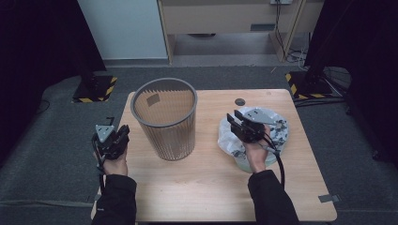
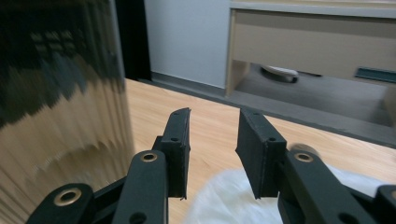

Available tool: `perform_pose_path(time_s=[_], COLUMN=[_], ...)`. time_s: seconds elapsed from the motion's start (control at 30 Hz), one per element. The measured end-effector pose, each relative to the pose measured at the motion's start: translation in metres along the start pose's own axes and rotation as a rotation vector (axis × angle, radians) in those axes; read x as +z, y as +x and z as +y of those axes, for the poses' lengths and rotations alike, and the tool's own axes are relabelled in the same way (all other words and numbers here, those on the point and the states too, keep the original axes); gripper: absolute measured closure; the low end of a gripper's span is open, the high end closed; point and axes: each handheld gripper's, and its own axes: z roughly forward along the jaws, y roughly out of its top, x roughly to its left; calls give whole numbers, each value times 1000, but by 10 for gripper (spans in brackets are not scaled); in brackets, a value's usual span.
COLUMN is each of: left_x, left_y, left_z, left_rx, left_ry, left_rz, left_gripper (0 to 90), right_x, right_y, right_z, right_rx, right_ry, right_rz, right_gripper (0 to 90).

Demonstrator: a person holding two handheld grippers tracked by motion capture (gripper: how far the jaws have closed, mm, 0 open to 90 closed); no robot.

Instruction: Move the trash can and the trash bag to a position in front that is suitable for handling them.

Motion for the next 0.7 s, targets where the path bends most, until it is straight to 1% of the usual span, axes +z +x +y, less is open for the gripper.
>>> perform_pose_path(time_s=[0.1, 0.2, 0.3, 0.37, 0.4, 0.43, 0.47, 0.5, 0.53, 0.57, 0.6, 0.67, 0.7], left_x=[10, 20, 28, 34, 36, 39, 41, 43, 43, 44, 45, 45, 45], left_y=[1, 1, 1, 0, 0, -1, -3, -4, -6, -8, -10, -14, -17], left_z=[2, 3, 6, 7, 8, 8, 9, 10, 11, 12, 13, 15, 16], left_rx=[-8, -14, -55, -72, -88, -93, -90, -80, -74, -66, -57, -41, -29], left_ry=[-5, -27, -47, -45, -48, -43, -36, -36, -40, -42, -48, -54, -51], left_rz=[3, -14, -39, -45, -61, -73, -78, -83, -88, -95, -105, -128, -109], left_gripper=[825, 811, 832, 839, 842, 851, 853, 864, 869, 874, 880, 892, 898], right_x=[14, 30, 48, 61, 68, 73, 79, 83, 87, 90, 93, 99, 102], right_y=[11, 23, 34, 42, 47, 51, 56, 60, 64, 66, 66, 64, 65], right_z=[4, 6, 10, 12, 11, 10, 9, 8, 7, 7, 6, 6, 7], right_rx=[9, 15, 20, 23, 35, 46, 48, 51, 58, 64, 70, 83, 70], right_ry=[-2, -9, -17, -15, -16, -18, -18, -22, -27, -25, -25, -16, -9], right_rz=[15, 35, 48, 54, 62, 72, 77, 82, 79, 66, 61, 66, 63], right_gripper=[662, 675, 700, 726, 737, 745, 759, 770, 809, 821, 824, 824, 836])
